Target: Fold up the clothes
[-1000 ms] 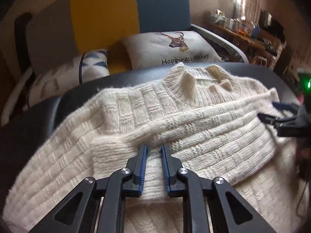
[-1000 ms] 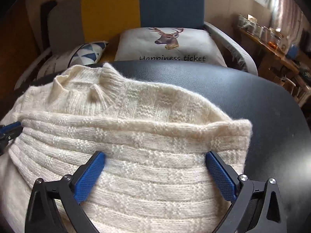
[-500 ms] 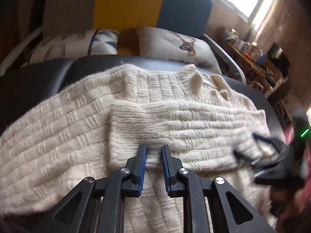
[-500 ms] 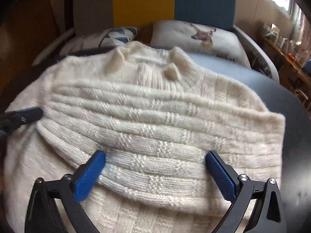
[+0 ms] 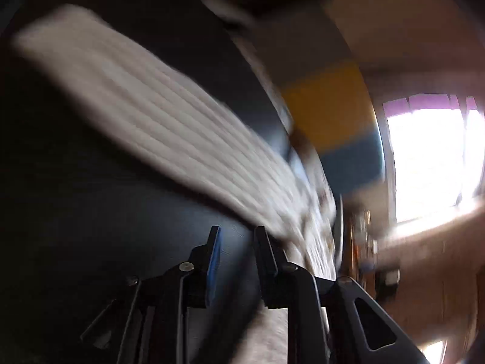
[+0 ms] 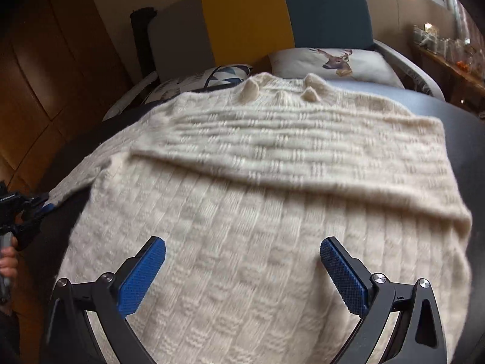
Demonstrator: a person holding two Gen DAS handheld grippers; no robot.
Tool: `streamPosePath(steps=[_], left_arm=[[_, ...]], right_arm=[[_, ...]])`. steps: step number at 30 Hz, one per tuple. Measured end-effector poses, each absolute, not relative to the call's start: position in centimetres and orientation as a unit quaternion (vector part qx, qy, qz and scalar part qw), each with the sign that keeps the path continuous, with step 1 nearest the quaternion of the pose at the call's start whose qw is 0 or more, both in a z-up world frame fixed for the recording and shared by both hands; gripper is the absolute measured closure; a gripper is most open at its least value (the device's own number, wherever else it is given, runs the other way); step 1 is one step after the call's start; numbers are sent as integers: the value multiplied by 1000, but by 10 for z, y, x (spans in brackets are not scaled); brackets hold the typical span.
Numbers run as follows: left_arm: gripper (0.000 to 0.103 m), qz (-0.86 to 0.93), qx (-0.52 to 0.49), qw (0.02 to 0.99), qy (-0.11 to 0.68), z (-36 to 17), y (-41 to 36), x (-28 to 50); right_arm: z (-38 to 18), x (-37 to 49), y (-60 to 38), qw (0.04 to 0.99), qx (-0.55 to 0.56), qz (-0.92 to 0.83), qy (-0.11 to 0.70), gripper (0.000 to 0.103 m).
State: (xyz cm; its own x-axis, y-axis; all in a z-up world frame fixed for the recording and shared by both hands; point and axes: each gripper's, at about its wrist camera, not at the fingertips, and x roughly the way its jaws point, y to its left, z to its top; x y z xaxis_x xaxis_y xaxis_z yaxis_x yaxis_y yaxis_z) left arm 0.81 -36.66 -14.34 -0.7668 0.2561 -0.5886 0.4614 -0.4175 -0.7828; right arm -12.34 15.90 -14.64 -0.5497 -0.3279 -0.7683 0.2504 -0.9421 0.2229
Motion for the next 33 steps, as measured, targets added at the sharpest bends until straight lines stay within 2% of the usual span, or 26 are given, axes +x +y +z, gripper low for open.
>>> streamPosePath(steps=[3, 7, 21, 23, 25, 27, 28, 30, 33], left_arm=[[79, -761, 298, 136, 560, -145, -422, 53], [77, -714, 266, 175, 623, -165, -474, 83], [74, -648, 230, 182, 703, -201, -482, 60], [76, -629, 218, 193, 721, -205, -482, 64], [83, -609, 208, 203, 738, -209, -480, 67], [84, -588, 201, 212, 754, -212, -478, 69], [91, -582, 199, 216, 759, -212, -477, 70], [98, -595, 207, 221, 745, -208, -472, 68], [98, -615, 218, 227, 723, -201, -466, 64]], right_arm=[[-153, -121, 157, 154, 440, -884, -49, 0], [-154, -121, 160, 151, 441, -883, -58, 0], [-157, -121, 163, 156, 440, -883, -56, 0], [-157, -121, 162, 155, 440, -883, -56, 0], [-157, -121, 161, 154, 440, -883, -54, 0], [-158, -121, 160, 154, 440, -883, -53, 0], [-158, -121, 160, 154, 440, -883, -52, 0], [-158, -121, 159, 153, 440, -883, -50, 0], [-159, -121, 156, 150, 447, -881, -40, 0]])
